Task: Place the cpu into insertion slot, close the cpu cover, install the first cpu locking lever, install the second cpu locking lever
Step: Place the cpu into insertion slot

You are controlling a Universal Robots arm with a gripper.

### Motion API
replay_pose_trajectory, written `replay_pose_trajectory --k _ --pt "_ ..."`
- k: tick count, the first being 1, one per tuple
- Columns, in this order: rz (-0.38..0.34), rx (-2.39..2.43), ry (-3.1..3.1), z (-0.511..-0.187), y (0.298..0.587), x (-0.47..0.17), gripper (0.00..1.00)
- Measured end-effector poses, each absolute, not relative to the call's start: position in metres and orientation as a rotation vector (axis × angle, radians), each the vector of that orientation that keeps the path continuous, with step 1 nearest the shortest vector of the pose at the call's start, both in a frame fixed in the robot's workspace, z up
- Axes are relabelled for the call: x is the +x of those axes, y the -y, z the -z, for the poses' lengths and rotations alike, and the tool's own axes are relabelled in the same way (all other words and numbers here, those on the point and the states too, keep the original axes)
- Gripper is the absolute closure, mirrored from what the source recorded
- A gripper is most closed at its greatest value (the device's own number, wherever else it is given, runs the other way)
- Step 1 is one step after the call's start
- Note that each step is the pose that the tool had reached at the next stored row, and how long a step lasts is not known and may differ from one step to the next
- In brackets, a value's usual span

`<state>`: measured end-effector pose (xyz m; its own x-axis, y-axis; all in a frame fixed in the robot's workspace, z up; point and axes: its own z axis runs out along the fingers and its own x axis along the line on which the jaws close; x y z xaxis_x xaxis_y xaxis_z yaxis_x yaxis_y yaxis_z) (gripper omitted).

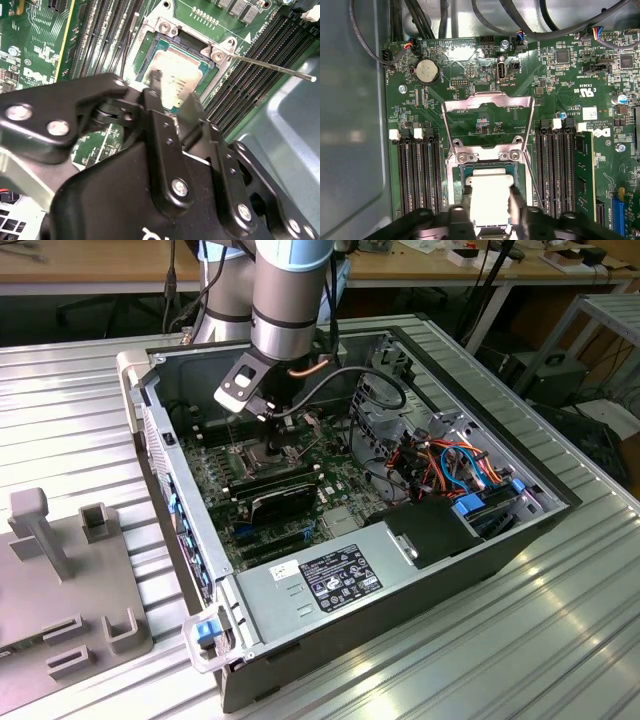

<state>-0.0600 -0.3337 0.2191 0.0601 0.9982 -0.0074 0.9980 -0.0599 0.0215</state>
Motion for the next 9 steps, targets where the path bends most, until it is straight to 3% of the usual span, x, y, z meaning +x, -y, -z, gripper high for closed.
replay_pose_trajectory --k 4,9 --pt "-0.015 2.272 -2.140 -0.2191 0.3337 -0.0600 0.82" --pt "-0.015 2.272 -2.140 -0.2191 0.3337 -0.0600 0.89"
